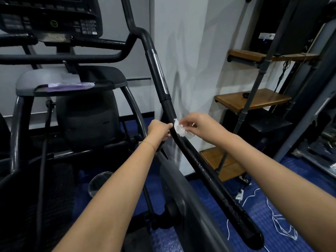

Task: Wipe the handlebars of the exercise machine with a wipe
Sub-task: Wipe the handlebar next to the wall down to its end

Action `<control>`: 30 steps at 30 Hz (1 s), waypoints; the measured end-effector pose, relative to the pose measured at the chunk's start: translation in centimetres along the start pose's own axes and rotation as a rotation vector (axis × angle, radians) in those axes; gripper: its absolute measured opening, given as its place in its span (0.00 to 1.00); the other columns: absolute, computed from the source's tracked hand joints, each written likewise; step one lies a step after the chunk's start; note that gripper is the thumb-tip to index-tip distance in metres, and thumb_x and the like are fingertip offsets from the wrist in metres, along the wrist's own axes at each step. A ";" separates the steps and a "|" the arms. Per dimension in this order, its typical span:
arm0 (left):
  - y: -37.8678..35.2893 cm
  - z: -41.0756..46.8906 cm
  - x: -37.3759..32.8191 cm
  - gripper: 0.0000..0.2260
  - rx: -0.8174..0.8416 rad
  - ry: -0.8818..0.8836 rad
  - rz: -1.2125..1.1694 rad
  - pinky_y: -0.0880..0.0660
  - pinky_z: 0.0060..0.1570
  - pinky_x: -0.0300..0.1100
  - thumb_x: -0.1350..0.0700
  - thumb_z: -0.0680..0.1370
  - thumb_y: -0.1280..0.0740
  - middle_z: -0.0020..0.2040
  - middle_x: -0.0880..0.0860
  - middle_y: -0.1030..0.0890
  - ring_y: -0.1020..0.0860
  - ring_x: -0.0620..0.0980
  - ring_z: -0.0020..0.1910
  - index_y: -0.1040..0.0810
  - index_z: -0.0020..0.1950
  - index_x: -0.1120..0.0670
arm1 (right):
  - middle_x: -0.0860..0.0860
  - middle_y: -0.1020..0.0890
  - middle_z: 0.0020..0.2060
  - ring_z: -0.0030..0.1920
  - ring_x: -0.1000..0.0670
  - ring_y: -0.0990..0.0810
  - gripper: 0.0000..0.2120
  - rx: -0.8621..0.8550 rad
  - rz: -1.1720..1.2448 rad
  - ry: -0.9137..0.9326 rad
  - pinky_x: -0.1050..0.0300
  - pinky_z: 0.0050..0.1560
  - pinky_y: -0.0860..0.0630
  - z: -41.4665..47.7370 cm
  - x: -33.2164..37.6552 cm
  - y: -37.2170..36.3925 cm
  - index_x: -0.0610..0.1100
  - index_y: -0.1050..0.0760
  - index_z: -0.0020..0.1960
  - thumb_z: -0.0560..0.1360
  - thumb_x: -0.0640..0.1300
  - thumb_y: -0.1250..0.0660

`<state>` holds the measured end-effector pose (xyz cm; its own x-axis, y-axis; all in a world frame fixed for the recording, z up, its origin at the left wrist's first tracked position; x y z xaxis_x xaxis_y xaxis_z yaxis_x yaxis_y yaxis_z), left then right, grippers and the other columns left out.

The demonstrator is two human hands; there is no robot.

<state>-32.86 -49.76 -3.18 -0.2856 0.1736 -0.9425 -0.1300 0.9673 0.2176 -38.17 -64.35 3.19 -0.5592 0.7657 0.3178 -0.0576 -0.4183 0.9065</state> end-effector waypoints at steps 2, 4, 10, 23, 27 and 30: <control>0.3 -2.1 0.7 0.12 0.107 0.080 -0.351 0.22 0.29 0.38 0.51 0.77 0.32 0.35 0.56 0.22 0.23 0.49 0.30 0.25 0.43 0.60 | 0.49 0.23 0.46 0.46 0.54 0.26 0.11 -0.073 0.030 0.007 0.66 0.48 0.30 0.6 0.7 -0.3 0.40 0.24 0.56 0.74 0.35 0.34; 0.6 -4.0 1.1 0.14 0.228 0.100 -0.585 0.22 0.28 0.37 0.49 0.78 0.35 0.36 0.56 0.20 0.20 0.50 0.32 0.24 0.45 0.60 | 0.50 0.24 0.45 0.46 0.53 0.26 0.09 -0.117 0.057 -0.010 0.64 0.47 0.29 1.4 1.2 -0.8 0.39 0.24 0.53 0.73 0.35 0.33; 1.9 -4.7 0.7 0.06 0.248 0.085 -0.723 0.20 0.33 0.35 0.59 0.78 0.34 0.37 0.56 0.18 0.19 0.48 0.33 0.22 0.45 0.61 | 0.51 0.21 0.40 0.41 0.55 0.24 0.03 -0.088 0.259 -0.096 0.72 0.41 0.29 2.7 1.4 -2.2 0.39 0.20 0.45 0.71 0.35 0.31; -2.6 -4.4 4.1 0.07 -0.130 -0.110 -0.471 0.26 0.45 0.43 0.62 0.74 0.30 0.34 0.52 0.20 0.23 0.49 0.38 0.19 0.37 0.54 | 0.45 0.34 0.70 0.64 0.50 0.29 0.09 0.252 -0.223 -0.099 0.66 0.52 0.37 3.3 -1.2 -3.8 0.35 0.21 0.48 0.75 0.40 0.36; -2.0 -5.3 4.6 0.05 -0.177 -0.264 -0.159 0.28 0.40 0.33 0.59 0.75 0.30 0.35 0.48 0.19 0.25 0.42 0.36 0.16 0.45 0.59 | 0.43 0.30 0.62 0.53 0.48 0.26 0.08 0.247 -0.152 -0.127 0.70 0.48 0.40 2.7 -1.6 -3.9 0.38 0.20 0.51 0.76 0.38 0.37; -1.7 -6.2 5.5 0.06 -0.183 -0.263 -0.117 0.30 0.40 0.27 0.63 0.74 0.30 0.41 0.50 0.18 0.24 0.38 0.37 0.16 0.48 0.62 | 0.43 0.28 0.61 0.58 0.45 0.26 0.17 0.272 -0.164 -0.121 0.71 0.51 0.39 2.5 -1.8 -3.4 0.37 0.25 0.62 0.75 0.32 0.41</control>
<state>-40.12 -51.62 -7.17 -0.0072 0.1284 -0.9917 -0.3221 0.9386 0.1238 -34.87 -63.09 0.25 -0.4580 0.8710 0.1779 0.0931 -0.1520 0.9840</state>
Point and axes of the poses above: each hand's wrist, its own z-axis towards the middle knuckle, its own y-axis out of the back of the hand, x = y × z, the point moved 2 cm from there along z, towards the middle knuckle
